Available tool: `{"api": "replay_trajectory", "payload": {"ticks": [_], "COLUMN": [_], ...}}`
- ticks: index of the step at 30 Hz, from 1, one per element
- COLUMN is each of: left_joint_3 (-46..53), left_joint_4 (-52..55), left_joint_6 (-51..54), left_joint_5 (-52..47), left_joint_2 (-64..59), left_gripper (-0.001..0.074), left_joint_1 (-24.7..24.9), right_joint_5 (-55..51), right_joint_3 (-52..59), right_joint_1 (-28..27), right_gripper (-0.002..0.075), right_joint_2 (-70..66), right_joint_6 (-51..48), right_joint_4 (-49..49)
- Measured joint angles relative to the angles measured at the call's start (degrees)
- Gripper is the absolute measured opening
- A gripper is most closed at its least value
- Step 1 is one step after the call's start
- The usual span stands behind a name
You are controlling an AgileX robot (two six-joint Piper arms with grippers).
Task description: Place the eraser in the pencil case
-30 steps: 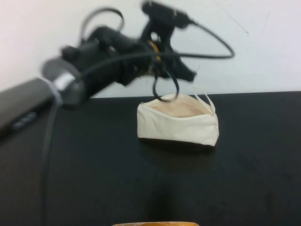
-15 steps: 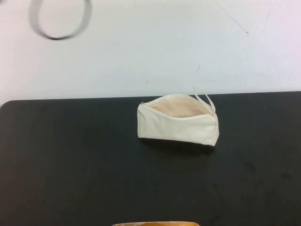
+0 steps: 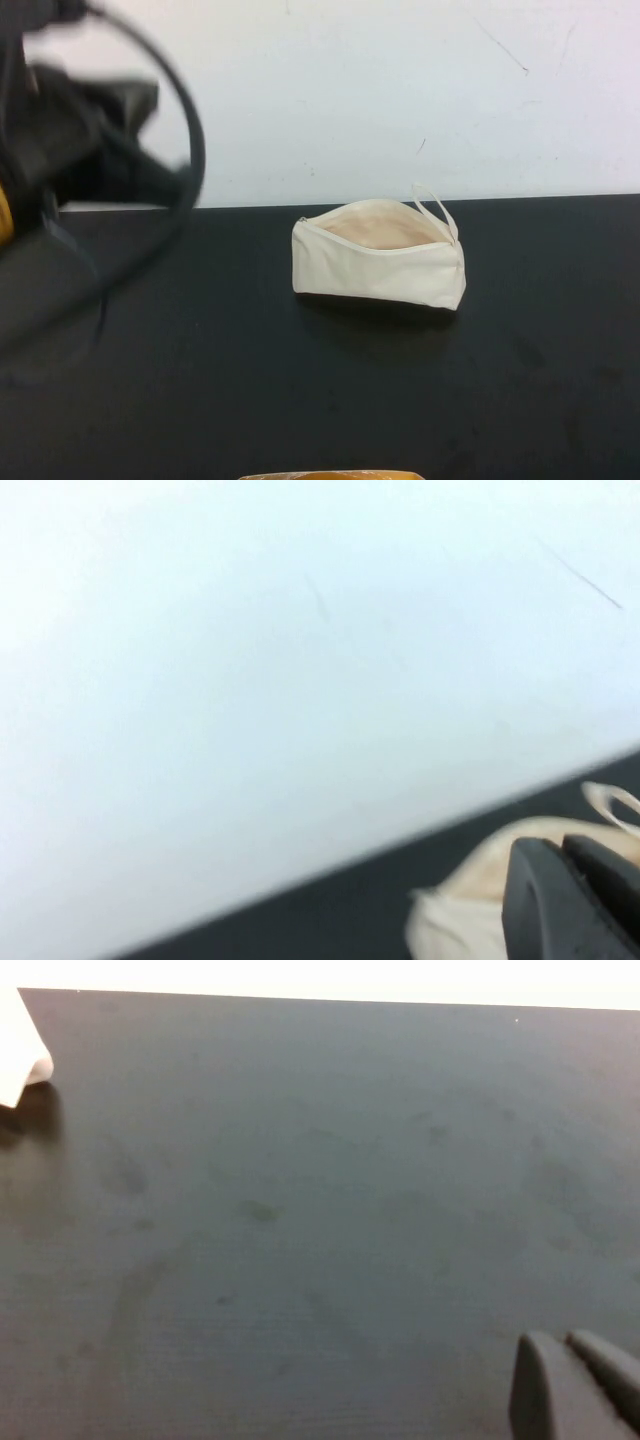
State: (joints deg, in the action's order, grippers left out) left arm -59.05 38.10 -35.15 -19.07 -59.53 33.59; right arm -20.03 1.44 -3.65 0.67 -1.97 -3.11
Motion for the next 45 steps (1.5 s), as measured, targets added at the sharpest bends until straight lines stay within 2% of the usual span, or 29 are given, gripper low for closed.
{"api": "replay_trajectory", "payload": {"ticks": [4, 10, 25, 35, 40, 44, 45], "left_joint_3": [7.54, 10.81, 10.91, 10.91, 10.91, 10.91, 10.91], "left_joint_4": [1.34, 3.83, 4.03, 8.32, 7.13, 5.46, 3.71], "left_joint_6": [-2.88, -3.65, -2.66, -0.75, -5.67, -11.45, -12.34], "left_joint_5": [5.92, 9.33, 6.55, 3.79, 3.35, 2.72, 2.31], "left_joint_2": [1.43, 1.43, -3.42, 3.67, 10.49, 15.8, 18.24], "left_gripper": [0.0, -0.0002, -0.0001, -0.0001, -0.0001, -0.0001, -0.0001], "left_joint_1": [0.0, 0.0, 0.0, -0.13, -3.65, -9.06, -12.18], "right_joint_5": [0.0, 0.0, 0.0, 0.0, 0.0, 0.0, 0.0], "right_joint_3": [0.0, 0.0, 0.0, 0.0, 0.0, 0.0, 0.0], "right_joint_1": [0.0, 0.0, 0.0, 0.0, 0.0, 0.0, 0.0], "right_gripper": [-0.0001, -0.0001, -0.0001, -0.0001, -0.0001, -0.0001, -0.0001], "right_joint_2": [0.0, 0.0, 0.0, 0.0, 0.0, 0.0, 0.0], "right_joint_6": [0.0, 0.0, 0.0, 0.0, 0.0, 0.0, 0.0], "right_joint_4": [0.0, 0.02, 0.12, 0.12, 0.12, 0.12, 0.12]}}
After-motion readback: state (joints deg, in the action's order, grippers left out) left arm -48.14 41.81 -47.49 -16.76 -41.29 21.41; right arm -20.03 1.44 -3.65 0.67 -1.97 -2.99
